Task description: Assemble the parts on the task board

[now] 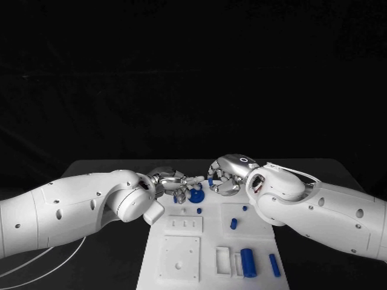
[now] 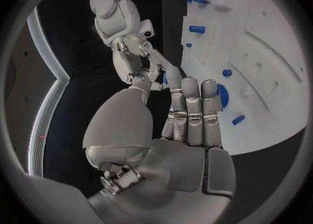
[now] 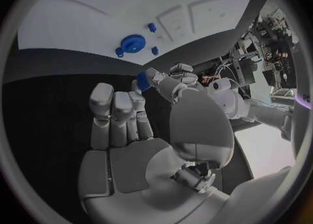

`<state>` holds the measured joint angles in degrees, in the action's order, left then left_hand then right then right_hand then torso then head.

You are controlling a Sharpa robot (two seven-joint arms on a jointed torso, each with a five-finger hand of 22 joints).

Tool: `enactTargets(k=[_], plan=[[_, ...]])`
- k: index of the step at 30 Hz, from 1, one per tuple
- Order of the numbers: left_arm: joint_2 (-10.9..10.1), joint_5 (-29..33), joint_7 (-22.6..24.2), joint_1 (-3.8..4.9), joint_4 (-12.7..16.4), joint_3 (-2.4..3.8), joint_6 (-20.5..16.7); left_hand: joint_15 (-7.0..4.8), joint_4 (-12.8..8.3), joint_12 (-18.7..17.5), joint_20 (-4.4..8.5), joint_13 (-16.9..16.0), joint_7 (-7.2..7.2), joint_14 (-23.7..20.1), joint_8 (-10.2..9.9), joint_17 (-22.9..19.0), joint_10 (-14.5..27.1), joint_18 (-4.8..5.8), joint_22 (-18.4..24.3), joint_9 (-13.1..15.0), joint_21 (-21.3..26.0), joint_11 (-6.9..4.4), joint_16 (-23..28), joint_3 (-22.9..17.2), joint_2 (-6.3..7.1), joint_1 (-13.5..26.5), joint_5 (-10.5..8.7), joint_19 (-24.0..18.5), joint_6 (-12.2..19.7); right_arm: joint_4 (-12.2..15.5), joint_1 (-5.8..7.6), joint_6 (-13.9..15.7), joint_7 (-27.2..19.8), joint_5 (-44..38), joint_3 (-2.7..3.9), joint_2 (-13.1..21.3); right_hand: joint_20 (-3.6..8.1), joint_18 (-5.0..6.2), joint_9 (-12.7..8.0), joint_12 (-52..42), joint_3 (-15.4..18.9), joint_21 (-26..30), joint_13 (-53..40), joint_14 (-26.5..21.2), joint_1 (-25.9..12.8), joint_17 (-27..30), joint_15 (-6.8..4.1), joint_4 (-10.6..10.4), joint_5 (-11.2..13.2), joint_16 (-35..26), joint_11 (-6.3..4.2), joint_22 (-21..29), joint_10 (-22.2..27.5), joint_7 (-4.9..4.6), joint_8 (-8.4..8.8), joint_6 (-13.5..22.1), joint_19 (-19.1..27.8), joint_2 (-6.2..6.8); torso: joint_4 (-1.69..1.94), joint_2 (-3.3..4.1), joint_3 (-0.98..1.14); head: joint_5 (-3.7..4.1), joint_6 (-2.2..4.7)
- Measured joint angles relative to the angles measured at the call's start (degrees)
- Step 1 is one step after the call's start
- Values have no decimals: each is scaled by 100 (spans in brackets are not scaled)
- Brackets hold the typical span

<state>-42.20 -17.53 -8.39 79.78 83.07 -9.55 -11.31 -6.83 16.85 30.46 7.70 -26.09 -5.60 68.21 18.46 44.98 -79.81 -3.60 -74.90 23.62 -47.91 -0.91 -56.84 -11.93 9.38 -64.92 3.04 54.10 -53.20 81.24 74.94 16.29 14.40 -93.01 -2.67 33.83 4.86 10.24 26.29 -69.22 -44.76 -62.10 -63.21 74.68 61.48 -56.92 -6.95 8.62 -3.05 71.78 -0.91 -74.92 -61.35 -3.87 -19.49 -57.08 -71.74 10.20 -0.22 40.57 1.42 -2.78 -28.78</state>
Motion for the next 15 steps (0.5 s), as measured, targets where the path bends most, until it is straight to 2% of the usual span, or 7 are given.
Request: enactTargets(k=[3,10,13,15], plan=[[18,-1,-55,0,1,0,-11,8,-4,0,-11,-17,0,-26,0,-29,62,1,0,3,0,15,0,-72,49,49,0,-47,0,56,0,-34,54,-66,-1,-58,-4,0,1,0,0,0,0,16,0,0,-1,0,0,0,0,0,0,0,0,0,-12,0,-4,4,0,-3,0],[61,-1,-132,0,26,0,-23,28,-15,0,-21,-33,0,-47,0,-48,110,2,-4,16,0,10,0,-128,49,49,0,-79,0,134,0,-99,136,-176,-2,-152,-5,0,2,0,0,0,0,17,-6,-5,-1,0,0,0,0,0,0,-1,0,1,-13,6,-4,11,4,-1,-8],[62,-1,-158,0,30,0,-26,28,-37,26,-21,-47,0,-47,0,-61,110,2,-4,26,-23,10,0,-151,47,47,0,-78,0,160,0,-117,156,-200,-2,-177,-5,0,83,0,0,0,0,17,-24,-5,0,0,0,0,1,0,-1,-1,1,1,-13,24,-4,12,4,-15,-19],[62,-2,-176,0,29,0,-31,28,-37,27,-32,-54,0,-47,0,-70,131,2,-4,39,-23,-11,0,-151,5,3,0,-129,0,180,0,-124,166,-213,-2,-183,-5,0,84,0,0,0,0,17,-24,-4,0,0,0,0,1,0,-1,-2,3,1,-13,24,-4,13,4,-21,-21]])
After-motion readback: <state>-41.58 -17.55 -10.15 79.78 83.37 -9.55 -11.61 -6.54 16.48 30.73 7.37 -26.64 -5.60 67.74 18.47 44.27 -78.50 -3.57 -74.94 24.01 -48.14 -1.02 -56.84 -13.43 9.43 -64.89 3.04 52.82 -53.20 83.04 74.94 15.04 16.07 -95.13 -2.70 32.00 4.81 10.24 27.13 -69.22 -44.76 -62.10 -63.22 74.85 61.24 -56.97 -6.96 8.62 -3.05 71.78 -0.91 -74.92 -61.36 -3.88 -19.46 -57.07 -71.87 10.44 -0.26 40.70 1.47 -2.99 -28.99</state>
